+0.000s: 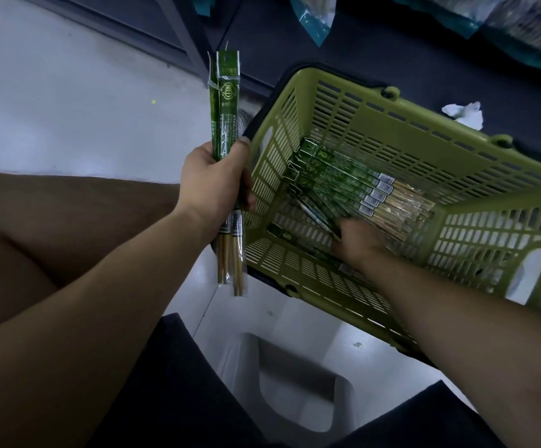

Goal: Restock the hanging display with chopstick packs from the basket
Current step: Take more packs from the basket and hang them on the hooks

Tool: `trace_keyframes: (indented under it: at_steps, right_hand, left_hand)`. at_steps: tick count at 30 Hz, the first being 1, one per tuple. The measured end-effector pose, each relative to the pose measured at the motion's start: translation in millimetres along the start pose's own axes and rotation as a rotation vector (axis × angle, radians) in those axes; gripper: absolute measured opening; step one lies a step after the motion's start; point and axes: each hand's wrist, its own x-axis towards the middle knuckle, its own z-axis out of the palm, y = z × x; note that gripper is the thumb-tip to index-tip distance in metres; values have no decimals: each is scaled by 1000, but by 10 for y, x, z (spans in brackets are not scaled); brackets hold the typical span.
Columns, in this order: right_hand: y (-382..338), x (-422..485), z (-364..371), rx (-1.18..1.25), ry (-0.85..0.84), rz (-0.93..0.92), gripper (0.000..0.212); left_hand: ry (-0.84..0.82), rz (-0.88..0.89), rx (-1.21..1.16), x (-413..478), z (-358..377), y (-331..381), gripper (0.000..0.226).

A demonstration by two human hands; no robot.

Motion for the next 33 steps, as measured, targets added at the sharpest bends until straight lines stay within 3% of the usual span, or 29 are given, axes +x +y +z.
trace_keyframes:
  at_steps: [4, 6, 9, 14, 17, 20, 23, 27, 31, 33]
  right_hand:
    - [30, -155, -326, 215, 71, -43, 15]
    - [25, -247, -599, 319, 117, -54, 22]
    - [-40, -450, -1063, 439, 184, -84, 30]
    - [-323, -1013, -1714, 552, 306, -180, 18]
    - [-474, -1400, -1967, 526, 411, -210, 16]
    - [-561, -1740, -2085, 261, 544, -184, 28]
    - [-609, -2052, -2188, 41, 650, -76, 57]
    - [-542, -2393, -2408, 43, 764, -71, 60]
    - [-418, -2730, -2814, 434, 806, -119, 52]
    - [-389, -2861, -3110, 692, 929, -169, 25]
  left_hand:
    - [4, -26, -10, -30, 41, 30, 25]
    - [2, -47, -14, -62, 80, 58, 24]
    - [-136, -195, -128, -148, 207, 134, 29]
    - [-297, -298, -190, -408, 552, 297, 44]
    - [-363, -279, -381, -603, 744, 473, 45]
    - [-404, -259, -536, -803, 873, 731, 57]
    - [-509, -180, -519, -1002, 930, 934, 44]
    - [-553, -37, -455, -1187, 925, 1191, 25]
    - [-586, 190, -377, -1367, 849, 1573, 27]
    - [-605, 343, -284, -1488, 826, 1779, 41]
